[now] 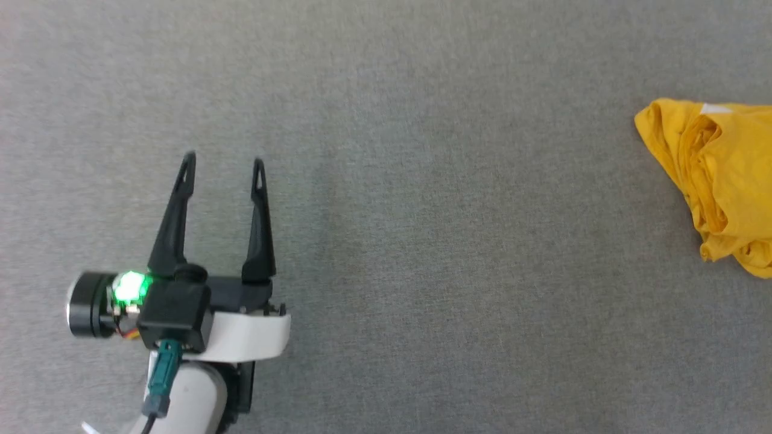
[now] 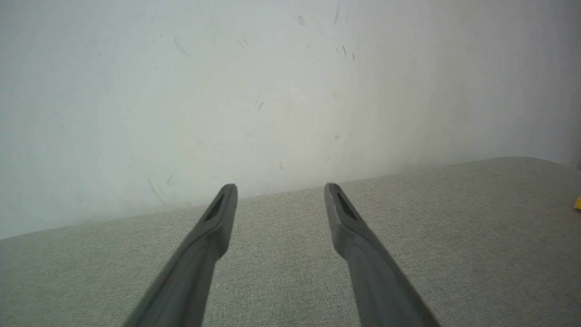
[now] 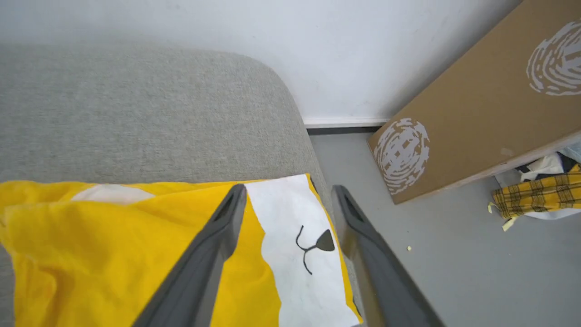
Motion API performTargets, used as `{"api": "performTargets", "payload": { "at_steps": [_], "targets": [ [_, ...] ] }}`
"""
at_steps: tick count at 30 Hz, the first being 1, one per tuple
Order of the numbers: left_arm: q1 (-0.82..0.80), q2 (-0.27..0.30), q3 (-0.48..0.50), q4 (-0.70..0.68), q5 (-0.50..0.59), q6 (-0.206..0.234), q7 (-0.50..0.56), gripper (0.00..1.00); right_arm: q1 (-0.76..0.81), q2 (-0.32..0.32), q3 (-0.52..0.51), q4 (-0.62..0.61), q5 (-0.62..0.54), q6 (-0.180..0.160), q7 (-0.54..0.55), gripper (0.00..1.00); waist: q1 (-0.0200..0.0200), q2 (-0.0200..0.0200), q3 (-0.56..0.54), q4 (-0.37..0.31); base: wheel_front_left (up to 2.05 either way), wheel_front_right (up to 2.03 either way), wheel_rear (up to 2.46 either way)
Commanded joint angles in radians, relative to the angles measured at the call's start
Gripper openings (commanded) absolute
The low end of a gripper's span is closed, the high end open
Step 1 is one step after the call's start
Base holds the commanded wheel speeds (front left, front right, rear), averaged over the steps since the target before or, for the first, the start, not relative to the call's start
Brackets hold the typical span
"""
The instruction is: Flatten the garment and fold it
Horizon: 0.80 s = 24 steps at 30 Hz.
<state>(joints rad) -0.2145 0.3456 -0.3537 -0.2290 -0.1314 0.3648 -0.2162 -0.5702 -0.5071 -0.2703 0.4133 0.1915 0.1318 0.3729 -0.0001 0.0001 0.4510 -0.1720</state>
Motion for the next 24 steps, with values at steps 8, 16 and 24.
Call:
{"api": "performTargets", "payload": {
  "at_steps": [8,16,24],
  "targets": [
    [0.096,-0.021,0.023,0.010,-0.050,0.026,-0.032,1.00,0.167,0.122,0.014,-0.193,0.054,-0.001,-0.140,1.00,0.0001,-0.0001,-0.151,0.043,0.00,0.00,0.00],
    [0.165,-0.044,0.065,-0.001,-0.112,0.028,-0.042,1.00,0.285,0.255,0.051,-0.328,0.063,-0.001,-0.271,1.00,0.0001,-0.0001,-0.250,0.062,0.00,0.00,0.00],
    [0.232,-0.043,0.076,0.000,-0.120,0.021,-0.045,1.00,0.408,0.369,0.064,-0.450,0.057,-0.001,-0.364,1.00,0.0001,-0.0001,-0.332,0.086,0.00,0.00,0.00]
  ]
}}
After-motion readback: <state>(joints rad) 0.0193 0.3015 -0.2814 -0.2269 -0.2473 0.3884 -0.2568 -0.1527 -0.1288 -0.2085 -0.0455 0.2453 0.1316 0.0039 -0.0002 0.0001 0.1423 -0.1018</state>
